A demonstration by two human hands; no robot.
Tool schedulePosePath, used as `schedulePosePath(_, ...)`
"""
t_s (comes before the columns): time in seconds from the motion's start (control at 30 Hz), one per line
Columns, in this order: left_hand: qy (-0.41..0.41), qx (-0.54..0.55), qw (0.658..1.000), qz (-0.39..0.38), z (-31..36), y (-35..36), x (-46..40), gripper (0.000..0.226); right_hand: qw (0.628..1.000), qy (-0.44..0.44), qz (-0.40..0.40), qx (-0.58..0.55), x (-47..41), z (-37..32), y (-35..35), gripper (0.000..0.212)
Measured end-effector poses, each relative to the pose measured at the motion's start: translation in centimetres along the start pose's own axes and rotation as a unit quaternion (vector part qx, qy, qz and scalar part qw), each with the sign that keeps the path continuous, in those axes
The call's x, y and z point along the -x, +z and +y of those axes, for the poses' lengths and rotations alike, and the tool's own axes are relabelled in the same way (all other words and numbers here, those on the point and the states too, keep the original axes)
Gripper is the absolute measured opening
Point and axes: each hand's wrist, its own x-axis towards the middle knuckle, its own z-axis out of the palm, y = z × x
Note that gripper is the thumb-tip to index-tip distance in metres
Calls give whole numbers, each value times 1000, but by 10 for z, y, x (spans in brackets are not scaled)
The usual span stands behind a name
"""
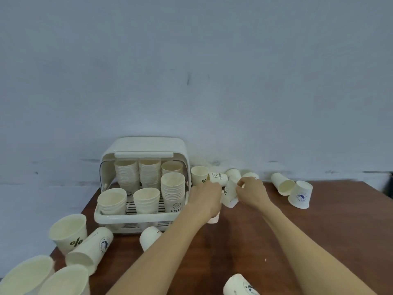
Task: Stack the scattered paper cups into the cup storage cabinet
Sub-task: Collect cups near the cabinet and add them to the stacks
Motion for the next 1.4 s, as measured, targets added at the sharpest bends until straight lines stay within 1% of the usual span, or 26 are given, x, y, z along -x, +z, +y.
schedulePosePath(0.17, -9, 33, 998, 43, -1, -22, 34, 18, 999, -28, 22, 10, 28, -15, -24, 18)
schedulePosePath(0.4, -18, 18, 996, 88, -17, -45, 65, 17, 996, -78, 44, 14, 59, -37, -42, 19)
schedulePosePath(0.53, -34, 24, 994, 101, -31, -50, 76, 19, 994, -103, 41, 18, 69, -54, -46, 21)
schedulePosePath(0.7, -54, 22, 992, 113, -49, -53, 87, 16, 991, -128, 39, 24, 82, -74, -47, 23)
schedulePosePath(0.9, -74, 25, 989, 127, -80, -50, 99, 14, 988, -155, 24, 13, 95, -92, -32, 23)
schedulePosePath(0.97, -86, 35, 987, 132, -92, -51, 102, 11, 984, -175, 23, 15, 97, -100, -25, 22)
schedulePosePath(1.03, -96, 38, 984, 146, -105, -53, 105, 14, 980, -197, 24, 17, 100, -110, -19, 21)
schedulePosePath(1.23, -138, 34, 975, 173, -149, -57, 107, 15, 973, -227, 21, -31, 97, -147, 4, 21)
schedulePosePath(1.4, -163, 33, 963, 210, -176, -55, 112, 9, 963, -262, 39, -60, 87, -183, 32, 18)
